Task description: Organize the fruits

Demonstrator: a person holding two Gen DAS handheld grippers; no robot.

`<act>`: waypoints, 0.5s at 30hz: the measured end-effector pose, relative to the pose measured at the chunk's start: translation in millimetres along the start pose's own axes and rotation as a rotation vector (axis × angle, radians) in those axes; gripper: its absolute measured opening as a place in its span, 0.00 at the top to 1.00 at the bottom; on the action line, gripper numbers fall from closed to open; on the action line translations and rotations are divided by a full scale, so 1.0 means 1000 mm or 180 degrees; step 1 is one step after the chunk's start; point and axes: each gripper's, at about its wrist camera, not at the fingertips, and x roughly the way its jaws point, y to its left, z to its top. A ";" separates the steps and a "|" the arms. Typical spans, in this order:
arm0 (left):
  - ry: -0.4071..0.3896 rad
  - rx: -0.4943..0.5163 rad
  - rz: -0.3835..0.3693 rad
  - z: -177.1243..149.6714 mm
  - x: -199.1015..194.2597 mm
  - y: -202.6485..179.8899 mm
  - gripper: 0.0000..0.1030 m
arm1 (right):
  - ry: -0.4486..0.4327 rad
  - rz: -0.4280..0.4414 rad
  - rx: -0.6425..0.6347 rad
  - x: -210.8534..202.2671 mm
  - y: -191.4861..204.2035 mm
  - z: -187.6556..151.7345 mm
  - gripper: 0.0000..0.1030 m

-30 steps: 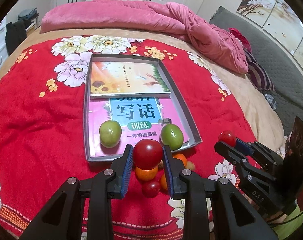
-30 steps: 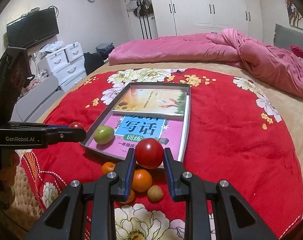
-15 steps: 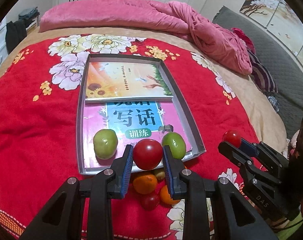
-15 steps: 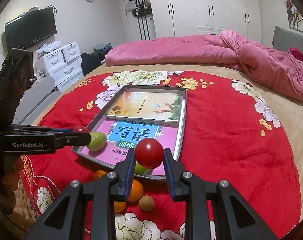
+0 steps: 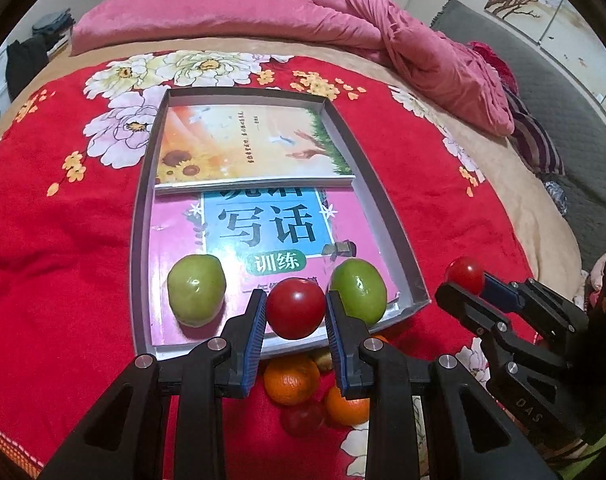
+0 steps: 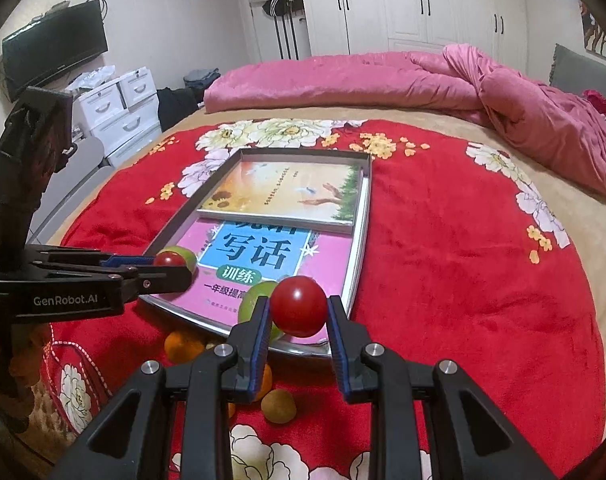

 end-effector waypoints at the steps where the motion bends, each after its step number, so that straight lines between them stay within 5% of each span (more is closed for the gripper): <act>1: -0.0011 0.0002 0.0006 0.000 0.001 0.000 0.71 | 0.0010 -0.0002 -0.0004 0.001 0.000 -0.001 0.73; 15: 0.0011 0.0024 0.0047 0.001 0.019 0.000 0.71 | 0.0187 -0.0050 -0.0076 0.026 -0.001 -0.005 0.73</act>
